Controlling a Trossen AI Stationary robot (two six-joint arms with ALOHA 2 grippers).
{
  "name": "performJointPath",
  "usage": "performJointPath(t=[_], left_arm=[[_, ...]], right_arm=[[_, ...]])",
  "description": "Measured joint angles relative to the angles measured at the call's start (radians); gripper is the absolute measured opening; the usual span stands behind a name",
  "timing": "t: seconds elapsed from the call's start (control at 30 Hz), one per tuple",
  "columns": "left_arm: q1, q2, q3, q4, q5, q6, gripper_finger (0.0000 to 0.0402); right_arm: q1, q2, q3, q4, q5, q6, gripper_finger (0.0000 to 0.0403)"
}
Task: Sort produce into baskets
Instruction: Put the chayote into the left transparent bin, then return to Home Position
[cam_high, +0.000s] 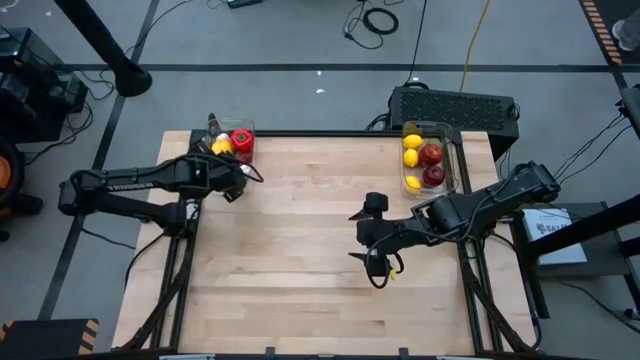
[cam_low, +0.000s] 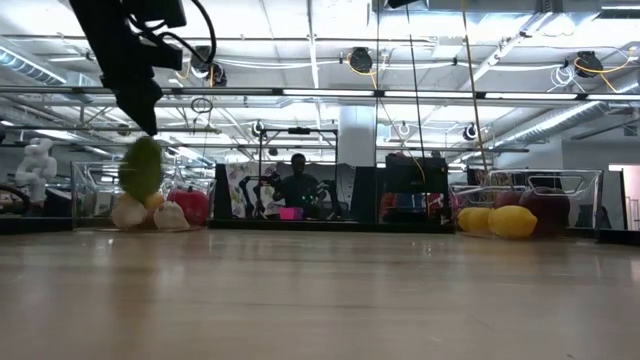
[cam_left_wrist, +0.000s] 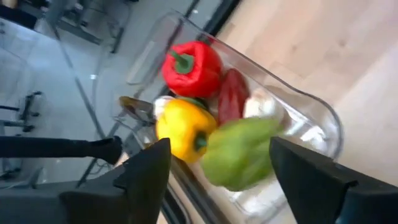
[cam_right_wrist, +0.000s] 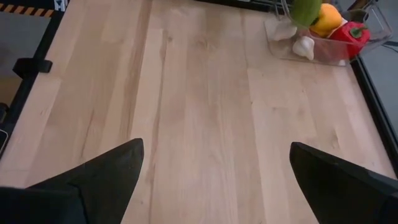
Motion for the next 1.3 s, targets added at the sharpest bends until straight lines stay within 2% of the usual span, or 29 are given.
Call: performJointPath(t=[0.17,0.47,0.6,0.7,0.8,0.87,0.97,1.07,1.17,1.3], left_arm=[[0.001,0.0,0.0,0.014,-0.038,-0.001,0.03],[0.0,0.0,0.0,0.016,-0.045,-0.18,0.0302],[-0.004,0.0,0.0,0.075,-0.044,-0.154,0.0302],[-0.024,0.0,0.0,0.177,0.018,-0.092,0.0299],[-0.061,0.0,0.0,0.332,0.129,0.013,0.0285],[-0.089,0.0,0.0,0.434,0.182,0.083,0.0267],[-0.13,0.0,0.001,0.548,0.237,0.185,0.0229],[-0.164,-0.01,0.001,0.574,0.257,0.263,0.0181],[-0.182,-0.049,0.001,0.596,0.26,0.294,0.0131],[-0.199,-0.125,0.001,0.605,0.3,0.299,0.0067]], right_arm=[[-0.001,0.0,0.0,0.0,0.0,-0.026,0.0393],[-0.029,0.0,0.0,0.0,0.001,-0.031,0.0393],[-0.04,0.0,0.0,0.001,0.003,-0.03,0.0393],[-0.049,0.0,-0.01,0.038,0.024,-0.023,0.0393],[-0.068,0.0,-0.046,0.087,0.102,-0.061,0.039],[-0.088,0.0,-0.073,0.103,0.089,-0.092,0.038],[-0.112,0.0,-0.1,0.108,0.016,-0.109,0.0346],[-0.117,0.0,-0.116,0.102,-0.014,-0.132,0.0289],[-0.116,-0.023,-0.139,0.085,-0.018,-0.15,0.0209],[-0.115,-0.101,-0.21,0.092,-0.036,-0.15,0.0079]])
